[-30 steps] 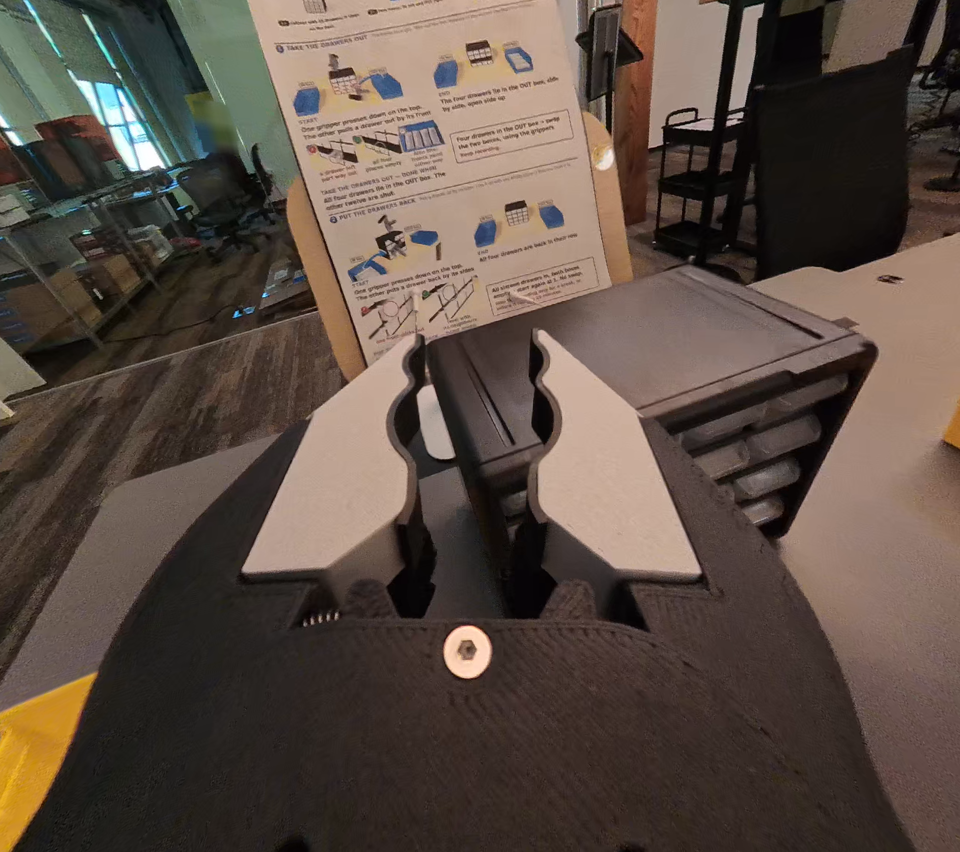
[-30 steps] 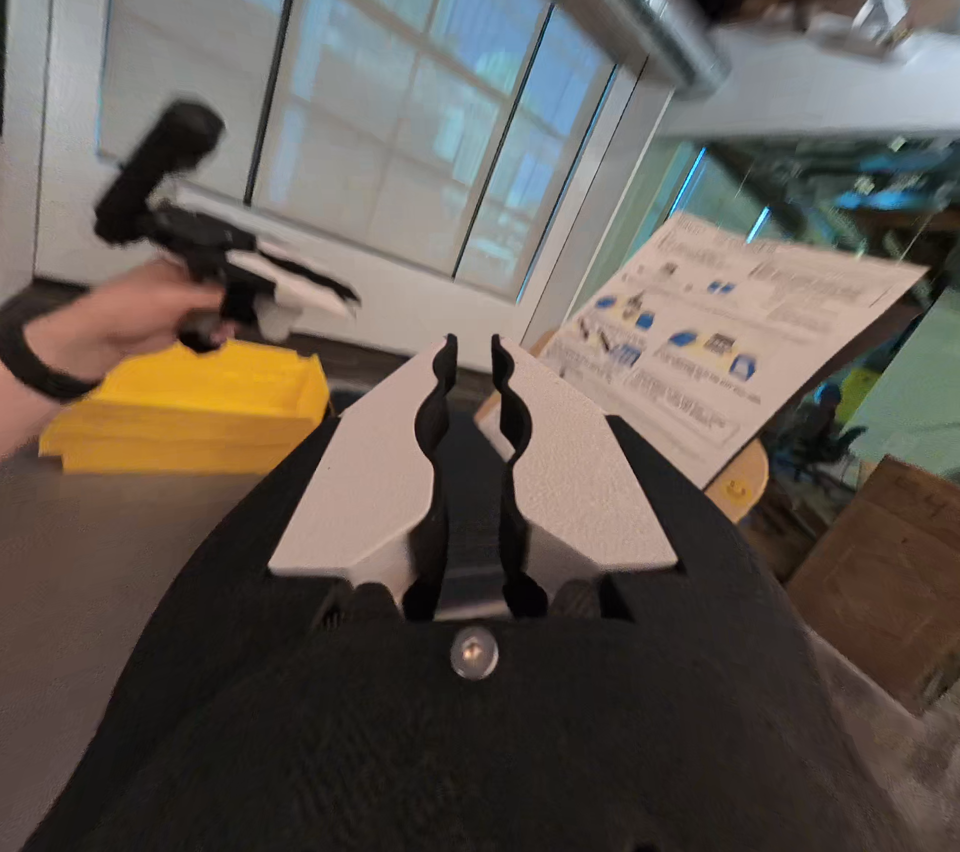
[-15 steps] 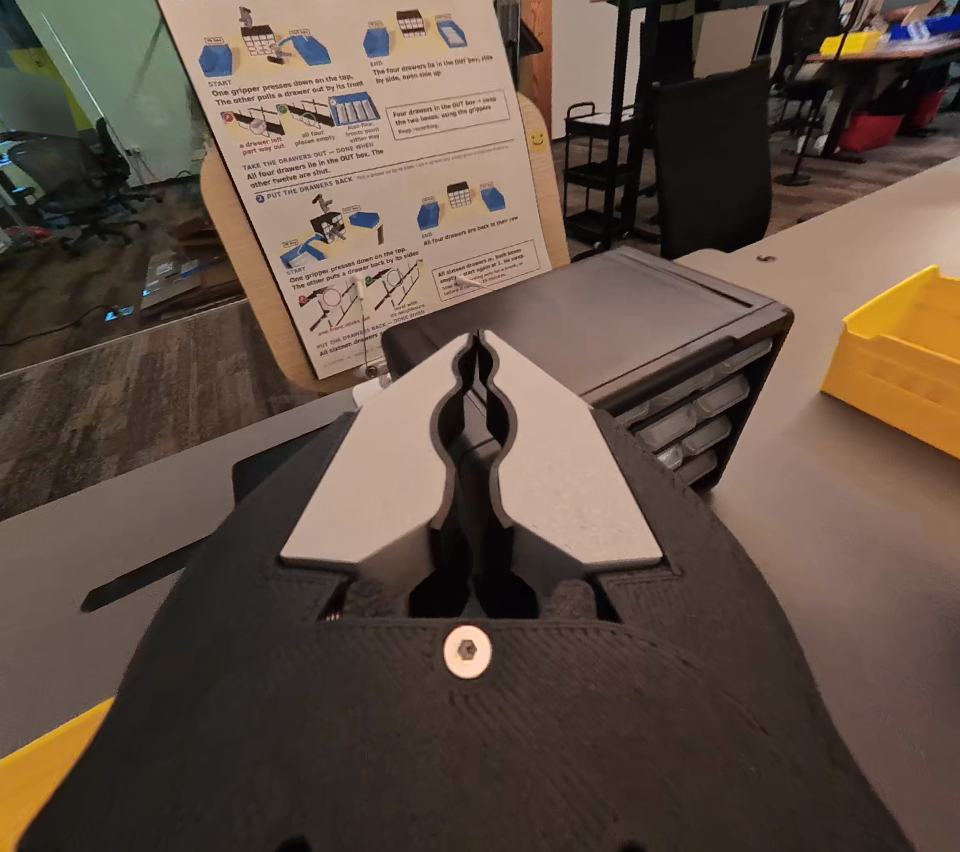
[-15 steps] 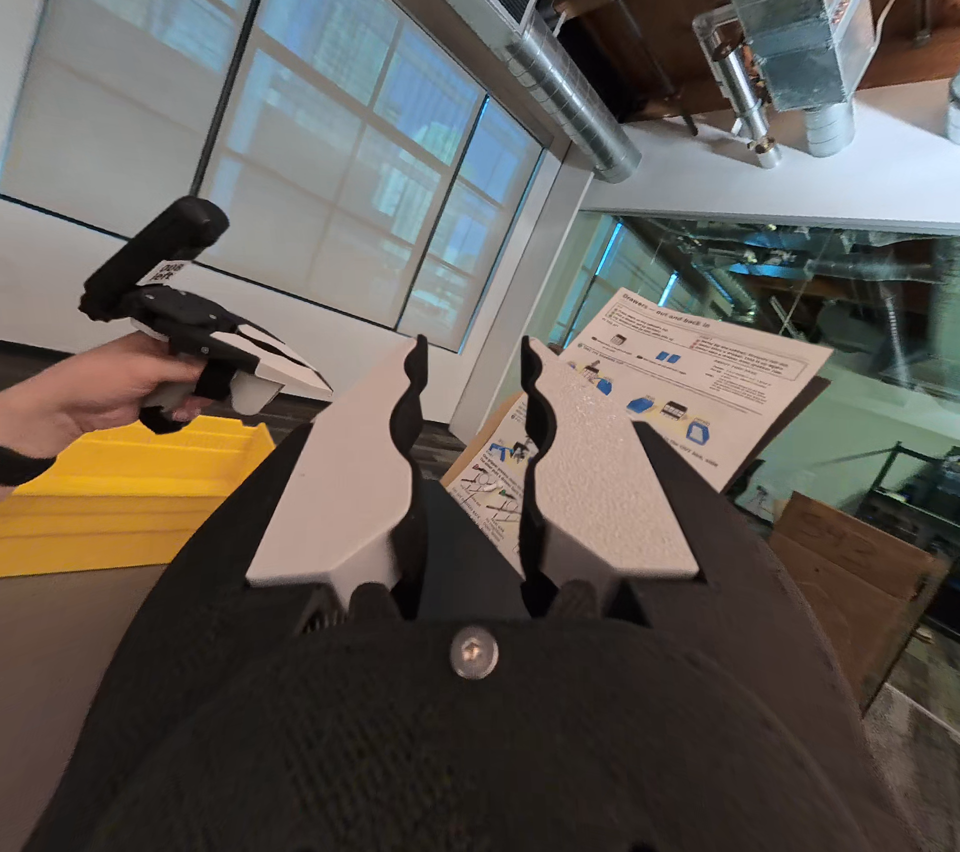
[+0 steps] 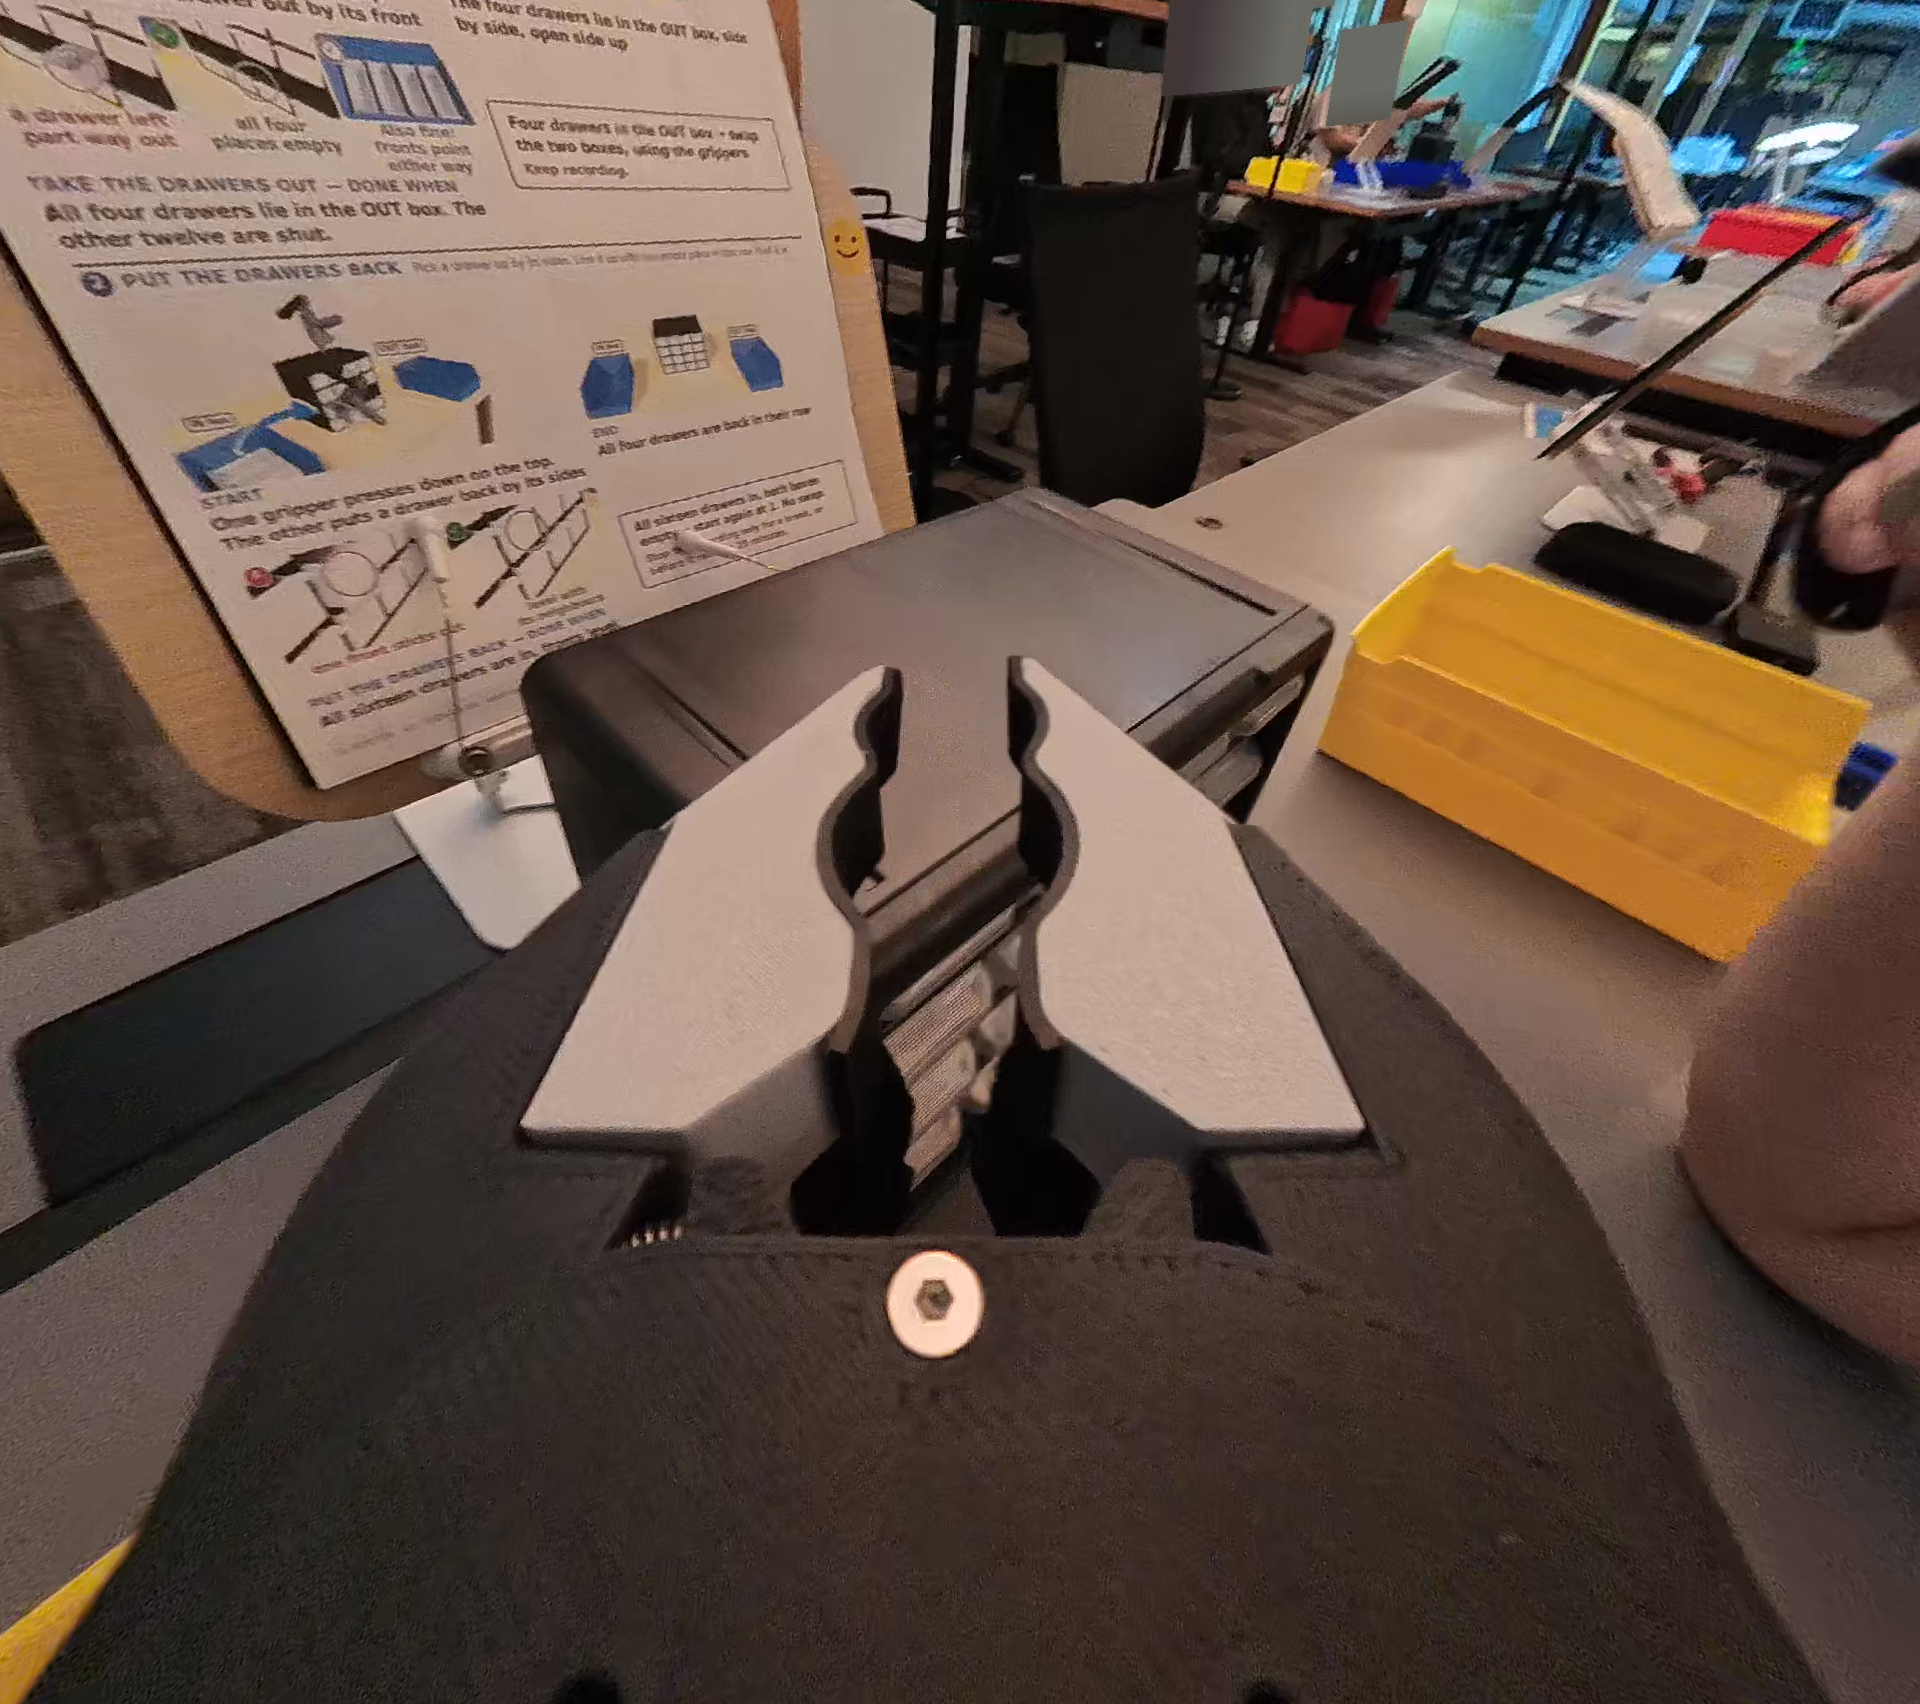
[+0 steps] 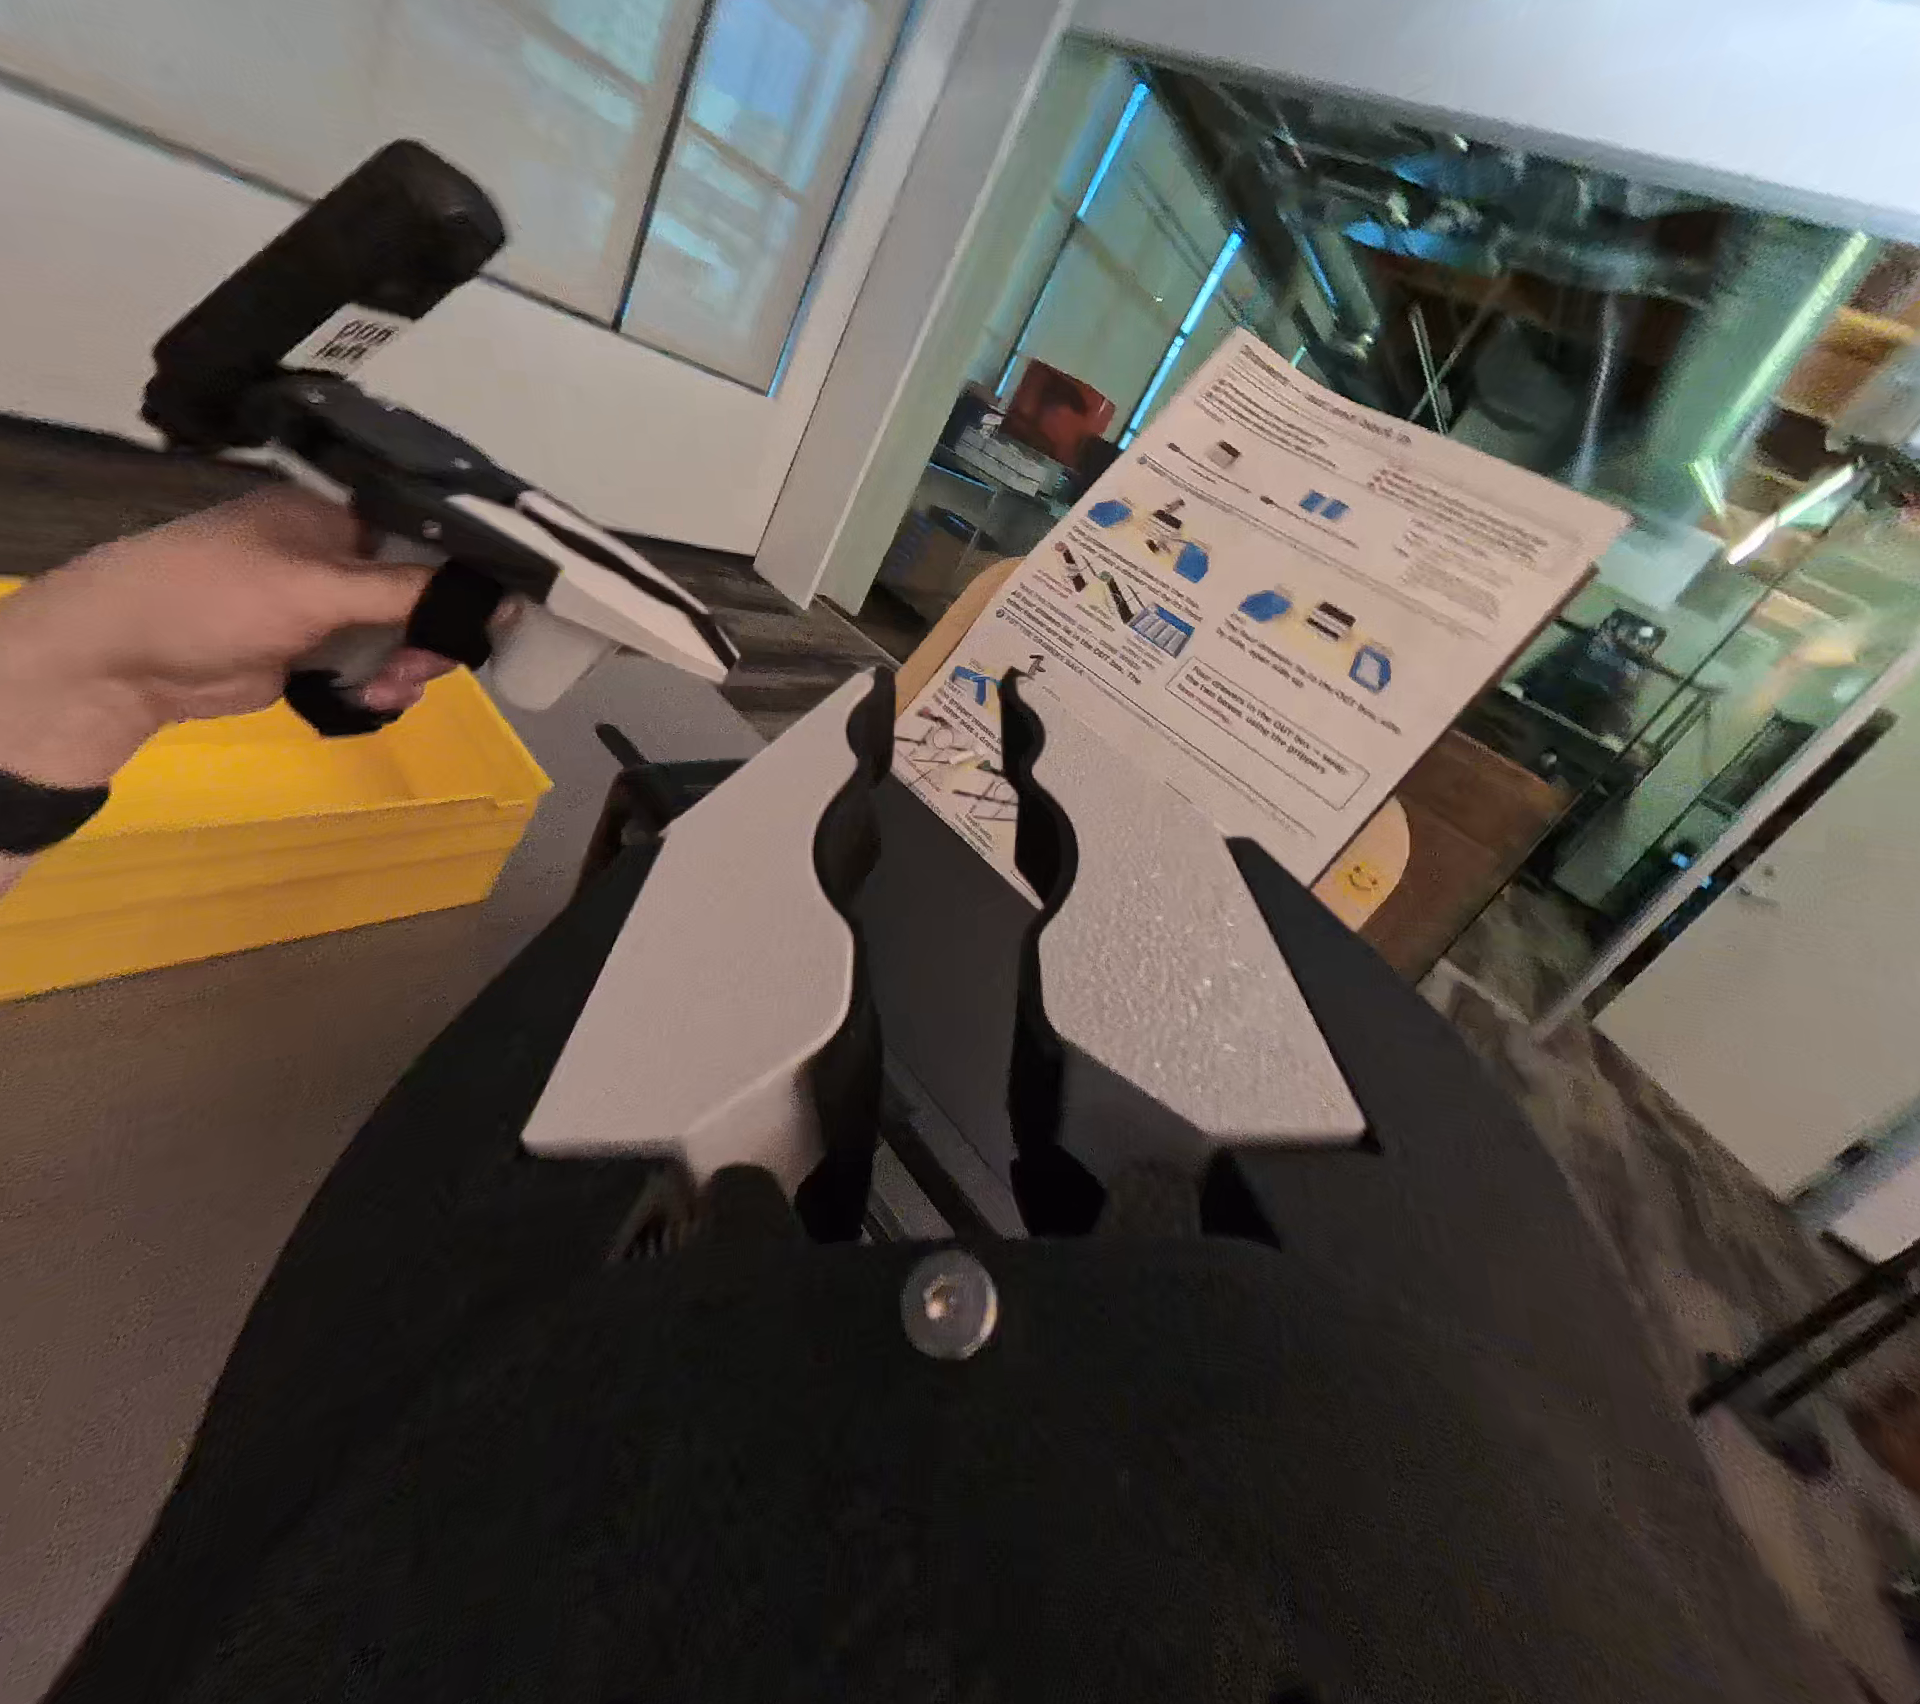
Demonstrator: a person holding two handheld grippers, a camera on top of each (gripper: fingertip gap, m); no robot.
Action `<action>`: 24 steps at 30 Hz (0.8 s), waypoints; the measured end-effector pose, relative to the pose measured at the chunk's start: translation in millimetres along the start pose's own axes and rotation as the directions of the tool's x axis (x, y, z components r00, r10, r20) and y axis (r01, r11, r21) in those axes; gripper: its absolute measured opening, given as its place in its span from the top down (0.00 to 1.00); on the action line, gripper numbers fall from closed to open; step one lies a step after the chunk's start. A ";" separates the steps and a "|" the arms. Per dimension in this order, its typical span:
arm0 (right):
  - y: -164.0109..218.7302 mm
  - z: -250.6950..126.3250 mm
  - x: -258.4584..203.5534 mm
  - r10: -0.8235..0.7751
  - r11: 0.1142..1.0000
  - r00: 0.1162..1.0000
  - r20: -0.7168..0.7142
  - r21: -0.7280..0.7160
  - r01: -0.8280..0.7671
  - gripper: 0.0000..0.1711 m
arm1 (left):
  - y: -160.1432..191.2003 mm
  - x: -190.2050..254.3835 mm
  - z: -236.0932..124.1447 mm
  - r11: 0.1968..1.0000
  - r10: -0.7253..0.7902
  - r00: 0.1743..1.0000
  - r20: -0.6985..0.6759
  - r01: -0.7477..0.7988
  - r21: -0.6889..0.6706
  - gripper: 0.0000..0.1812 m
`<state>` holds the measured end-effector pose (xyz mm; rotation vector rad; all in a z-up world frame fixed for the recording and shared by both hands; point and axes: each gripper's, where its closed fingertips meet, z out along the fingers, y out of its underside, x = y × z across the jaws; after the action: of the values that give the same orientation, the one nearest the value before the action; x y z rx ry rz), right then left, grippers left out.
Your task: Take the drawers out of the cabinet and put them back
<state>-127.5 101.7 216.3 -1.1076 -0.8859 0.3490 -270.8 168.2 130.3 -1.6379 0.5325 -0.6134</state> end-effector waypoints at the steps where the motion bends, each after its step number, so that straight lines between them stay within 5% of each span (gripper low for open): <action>1: 2.0 2.2 4.8 0.052 0.999 0.999 -0.008 0.014 -0.052 0.90 | -4.8 2.5 -1.3 1.000 -0.010 1.000 -0.010 0.011 0.024 0.86; 11: 63.3 -0.8 70.8 0.289 0.957 0.948 -0.131 0.003 -0.291 0.77 | -41.7 -17.2 -50.6 0.975 0.027 0.987 0.156 -0.061 0.215 0.60; 14: 56.5 -6.9 72.1 0.214 0.977 0.967 -0.140 0.028 -0.213 0.83 | -45.5 -29.0 -63.3 0.968 0.054 0.970 0.236 -0.109 0.226 0.59; 16: 57.8 -10.4 70.4 0.235 0.972 0.963 -0.130 0.010 -0.235 0.98 | -46.3 -34.3 -69.3 0.964 0.085 0.956 0.282 -0.150 0.217 0.57; 24: 39.8 -11.6 57.2 0.286 0.949 0.958 0.021 0.131 -0.287 0.98 | -55.1 -21.3 -74.0 0.943 0.180 0.917 0.357 -0.264 0.203 0.59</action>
<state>-76.2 148.9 204.6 -1.1133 -0.6922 0.6410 -335.5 135.2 191.2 -1.3804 0.3689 -0.2121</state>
